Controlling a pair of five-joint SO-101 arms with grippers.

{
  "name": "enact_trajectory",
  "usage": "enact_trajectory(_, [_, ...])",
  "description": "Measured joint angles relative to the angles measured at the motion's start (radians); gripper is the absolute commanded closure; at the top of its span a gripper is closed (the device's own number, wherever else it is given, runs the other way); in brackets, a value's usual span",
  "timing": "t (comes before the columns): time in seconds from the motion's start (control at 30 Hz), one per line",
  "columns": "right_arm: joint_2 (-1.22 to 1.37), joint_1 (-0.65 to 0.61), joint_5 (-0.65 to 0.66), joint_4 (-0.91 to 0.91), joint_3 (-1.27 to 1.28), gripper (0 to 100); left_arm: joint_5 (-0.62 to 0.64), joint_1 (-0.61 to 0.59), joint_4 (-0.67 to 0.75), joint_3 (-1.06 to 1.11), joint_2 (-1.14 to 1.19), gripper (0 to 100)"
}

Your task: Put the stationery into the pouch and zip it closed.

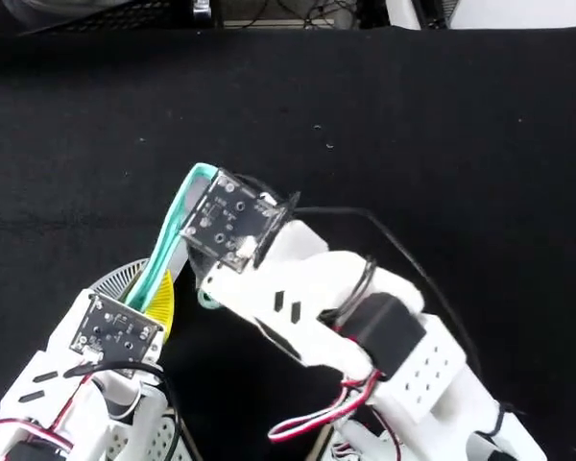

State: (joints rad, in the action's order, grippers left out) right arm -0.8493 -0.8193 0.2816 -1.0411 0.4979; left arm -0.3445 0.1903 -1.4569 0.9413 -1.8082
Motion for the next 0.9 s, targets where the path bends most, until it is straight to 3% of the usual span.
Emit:
enact_trajectory(0.17, [-0.015, -0.002, -0.003, 0.138, 0.115, 74.7, 0.000, -0.008, 0.000, -0.002, 0.000, 97])
enact_trajectory(0.33, [-0.008, 0.006, -0.002, 0.173, 0.141, 99.3, 0.000, -0.008, 0.002, -0.002, 0.000, 97])
enact_trajectory(0.9, [-0.078, 0.183, 0.000, 0.176, 0.104, 98.7, 0.000, -0.002, 0.003, -0.002, 0.000, 97])
